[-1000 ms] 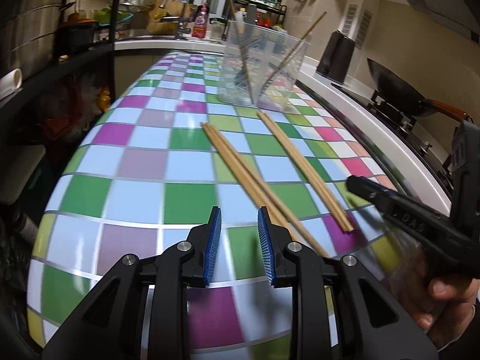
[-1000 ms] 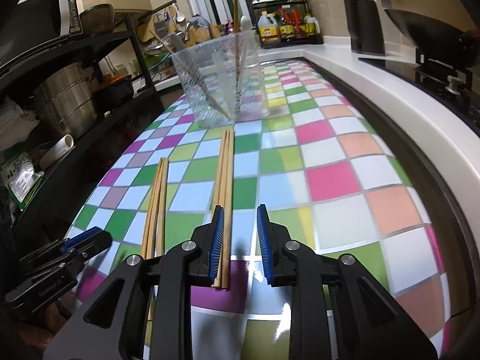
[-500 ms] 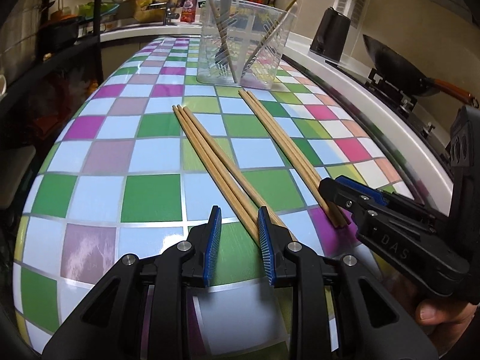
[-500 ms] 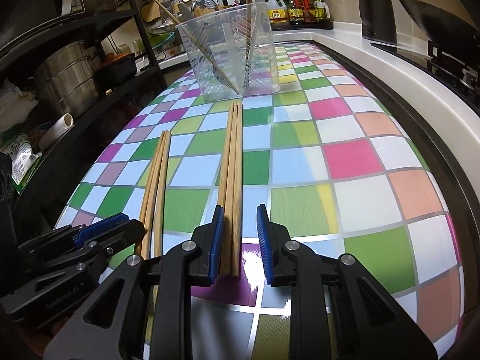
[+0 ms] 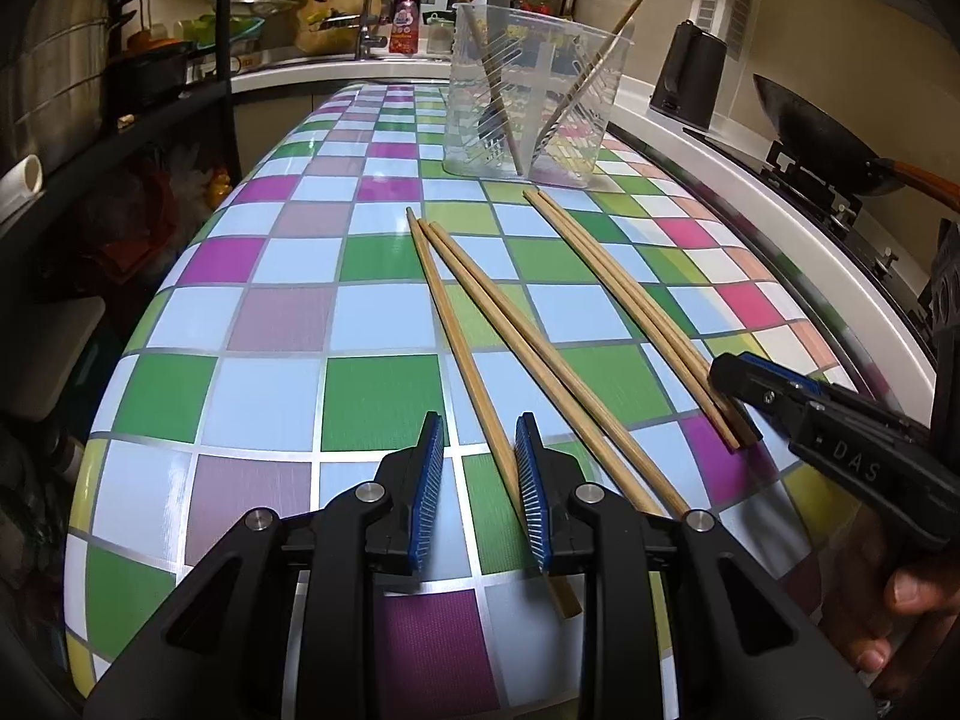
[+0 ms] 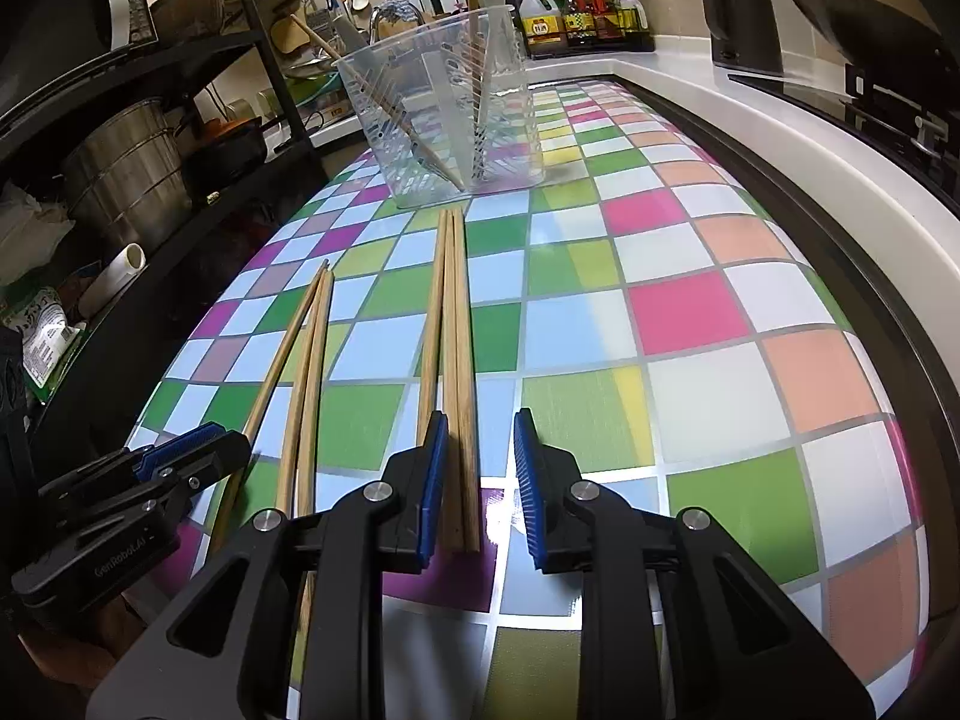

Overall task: Organize utensils
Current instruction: 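Lower the left tool onto a bamboo chopstick and close while the right tool grasps another, then lift the held chopsticks off the mat with both tools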

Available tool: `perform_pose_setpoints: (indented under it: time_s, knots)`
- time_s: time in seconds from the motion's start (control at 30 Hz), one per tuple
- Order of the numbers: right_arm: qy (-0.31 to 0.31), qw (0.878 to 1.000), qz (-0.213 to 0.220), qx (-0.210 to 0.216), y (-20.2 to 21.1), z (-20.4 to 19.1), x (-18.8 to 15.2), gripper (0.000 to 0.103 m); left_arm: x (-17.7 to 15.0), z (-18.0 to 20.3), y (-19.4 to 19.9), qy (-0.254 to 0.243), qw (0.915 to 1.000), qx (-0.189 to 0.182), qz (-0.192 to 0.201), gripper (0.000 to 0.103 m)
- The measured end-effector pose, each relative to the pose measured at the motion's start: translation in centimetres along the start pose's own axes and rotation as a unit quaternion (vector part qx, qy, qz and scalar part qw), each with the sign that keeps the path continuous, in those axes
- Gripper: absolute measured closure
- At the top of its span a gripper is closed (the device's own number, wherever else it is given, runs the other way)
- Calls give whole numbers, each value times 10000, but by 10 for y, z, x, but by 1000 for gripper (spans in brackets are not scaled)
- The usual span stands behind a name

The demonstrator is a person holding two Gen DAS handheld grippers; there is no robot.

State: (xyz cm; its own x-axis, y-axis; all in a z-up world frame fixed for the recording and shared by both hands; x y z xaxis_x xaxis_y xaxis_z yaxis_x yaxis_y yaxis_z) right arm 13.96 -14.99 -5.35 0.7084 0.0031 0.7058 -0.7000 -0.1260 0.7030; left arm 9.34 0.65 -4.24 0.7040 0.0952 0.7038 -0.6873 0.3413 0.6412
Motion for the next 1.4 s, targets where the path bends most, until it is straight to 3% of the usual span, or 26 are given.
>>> perform_pose_setpoints:
  time_s: [0.57,0.7,0.83,1.07,1.4]
  knots:
    - [501,9973,122,-518,1,-11,-6,81,-13,-6,15,-391,9983,347,244,77]
    - [623,9961,198,-585,4,-17,-9,97,-11,-7,13,-452,9980,391,221,91]
    - [558,9959,245,-669,7,-19,-13,97,-9,-16,15,-431,9976,470,279,92]
    - [-1,9912,464,-1238,17,-12,-24,97,-11,-31,24,-252,9972,545,449,91]
    - [-4,9923,507,-1127,17,-9,-22,97,-17,-31,28,-352,9961,579,573,91]
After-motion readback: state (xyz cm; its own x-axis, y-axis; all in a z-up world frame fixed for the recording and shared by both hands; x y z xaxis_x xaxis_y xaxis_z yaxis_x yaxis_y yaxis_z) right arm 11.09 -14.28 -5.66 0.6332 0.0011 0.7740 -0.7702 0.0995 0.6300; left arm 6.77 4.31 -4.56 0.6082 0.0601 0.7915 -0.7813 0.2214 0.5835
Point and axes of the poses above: each gripper's, at about its wrist camera, not at the fingertips, and y roughly against the way its jaws point, z to its right, x to its top, the point moved 5 cm from there along -y, roughly the way its jaws point, and after that the axes turned 15 degrees about -x, right-handed, at the moved point
